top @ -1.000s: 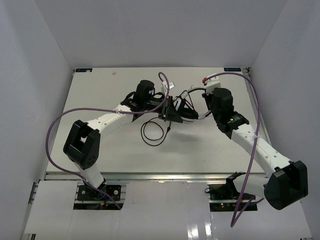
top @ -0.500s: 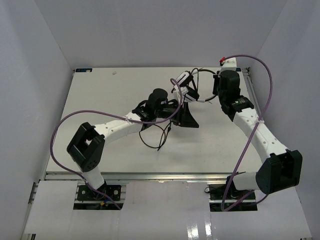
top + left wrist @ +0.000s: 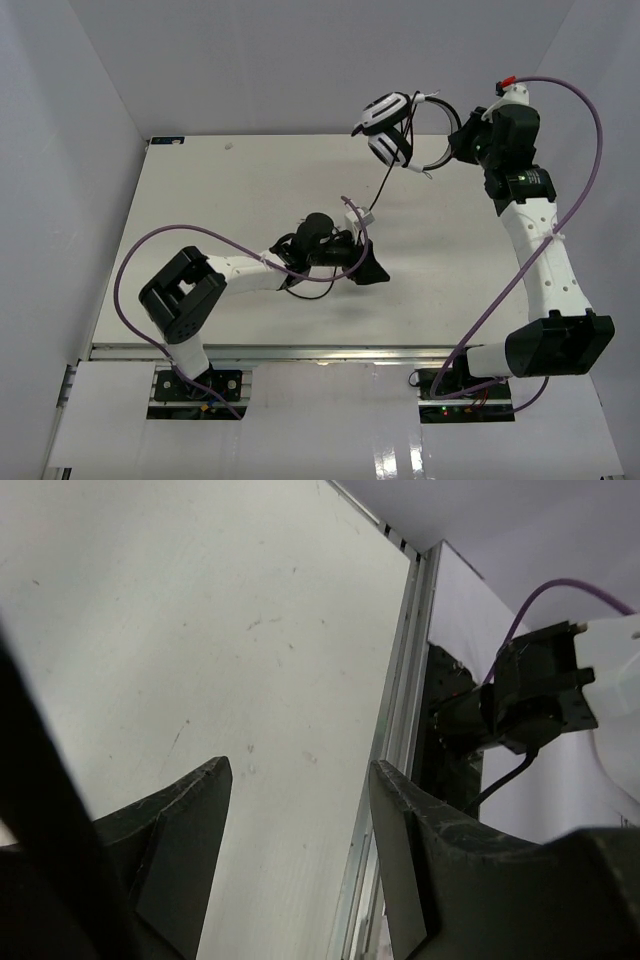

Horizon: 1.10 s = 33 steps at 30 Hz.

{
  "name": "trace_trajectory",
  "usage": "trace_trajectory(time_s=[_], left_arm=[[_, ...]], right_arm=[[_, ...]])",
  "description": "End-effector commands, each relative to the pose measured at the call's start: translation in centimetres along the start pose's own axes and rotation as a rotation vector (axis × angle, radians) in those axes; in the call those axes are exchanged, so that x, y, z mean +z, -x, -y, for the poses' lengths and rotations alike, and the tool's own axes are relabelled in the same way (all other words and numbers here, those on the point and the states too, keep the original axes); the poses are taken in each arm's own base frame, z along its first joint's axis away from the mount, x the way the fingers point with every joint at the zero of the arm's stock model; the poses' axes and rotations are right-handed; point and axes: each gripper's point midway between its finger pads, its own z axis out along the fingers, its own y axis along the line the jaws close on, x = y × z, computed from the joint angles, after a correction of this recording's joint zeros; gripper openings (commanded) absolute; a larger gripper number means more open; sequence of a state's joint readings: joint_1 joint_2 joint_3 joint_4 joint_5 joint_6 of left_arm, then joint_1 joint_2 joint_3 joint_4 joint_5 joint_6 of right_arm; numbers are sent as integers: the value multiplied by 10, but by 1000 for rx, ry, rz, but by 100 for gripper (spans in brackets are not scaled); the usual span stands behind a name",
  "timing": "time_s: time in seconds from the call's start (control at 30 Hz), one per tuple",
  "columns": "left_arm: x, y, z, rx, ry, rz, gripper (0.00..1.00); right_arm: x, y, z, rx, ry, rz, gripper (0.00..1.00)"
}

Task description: Wrap the headphones

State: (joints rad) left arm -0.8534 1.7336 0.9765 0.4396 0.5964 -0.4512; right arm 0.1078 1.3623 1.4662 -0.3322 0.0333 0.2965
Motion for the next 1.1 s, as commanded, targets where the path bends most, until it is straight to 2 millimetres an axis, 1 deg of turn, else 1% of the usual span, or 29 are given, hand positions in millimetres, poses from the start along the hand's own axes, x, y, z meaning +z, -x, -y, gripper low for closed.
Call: trace_trajectory(time_s=[0.0, 0.03, 0.1, 0.13, 0.23, 0.3, 0.33, 0.37, 0.47, 0.53, 0.57, 0.63, 0.67, 0.7, 0.77, 0.83, 0.9, 0.97, 1.0, 1.07], left_arm=[[0, 0, 3, 145, -10, 88, 68], [-2, -6, 1, 151, -6, 96, 68], [-3, -10, -4, 157, 7, 104, 68], [-2, -12, -5, 161, 7, 110, 68], [-1, -27, -12, 158, 18, 90, 68], [0, -33, -16, 157, 20, 82, 67], [1, -38, -19, 151, 25, 73, 67], [2, -42, -21, 148, 29, 66, 66], [5, -52, -28, 142, 40, 43, 65], [7, -55, -31, 137, 36, 35, 63], [9, -60, -31, 124, 22, 25, 62], [10, -62, -31, 120, 10, 22, 55], [10, -63, -32, 120, 8, 20, 50], [9, -63, -35, 120, 9, 20, 43], [4, -60, -41, 113, 14, 29, 26], [-3, -55, -42, 97, 0, 43, 14], [-15, -46, -48, 84, -3, 74, 4], [-28, -35, -47, 77, -21, 99, 1], [-34, -27, -42, 87, -39, 109, 0], [-45, -20, -50, 73, -29, 98, 0]], right_arm=[[-25, 64, -25, 145, 158, 116, 8], [-26, 64, -26, 158, 170, 109, 8], [-30, 63, -30, 196, 213, 87, 8], [-31, 65, -23, 214, 206, 86, 8], [-36, 62, -25, 267, 264, 50, 8], [-37, 63, -20, 299, 272, 38, 8], [-38, 61, -21, 321, 290, 22, 8], [-38, 61, -18, 334, 291, 17, 8], [-40, 60, -19, 375, 323, -9, 8], [-41, 60, -20, 397, 344, -24, 8], [-41, 60, -20, 413, 357, -35, 8], [-45, 61, -22, 418, 379, -43, 8], [-47, 63, -21, 415, 386, -42, 8], [-49, 64, -21, 408, 397, -40, 8], [-56, 66, -22, 372, 435, -35, 8], [-66, 63, -26, 303, 503, -36, 8], [-80, 59, -37, 186, 607, -15, 8], [-101, 50, -45, 22, 688, 36, 8], [-106, 44, -47, -36, 717, 46, 8], [-123, 26, -55, -185, 812, 61, 8]])
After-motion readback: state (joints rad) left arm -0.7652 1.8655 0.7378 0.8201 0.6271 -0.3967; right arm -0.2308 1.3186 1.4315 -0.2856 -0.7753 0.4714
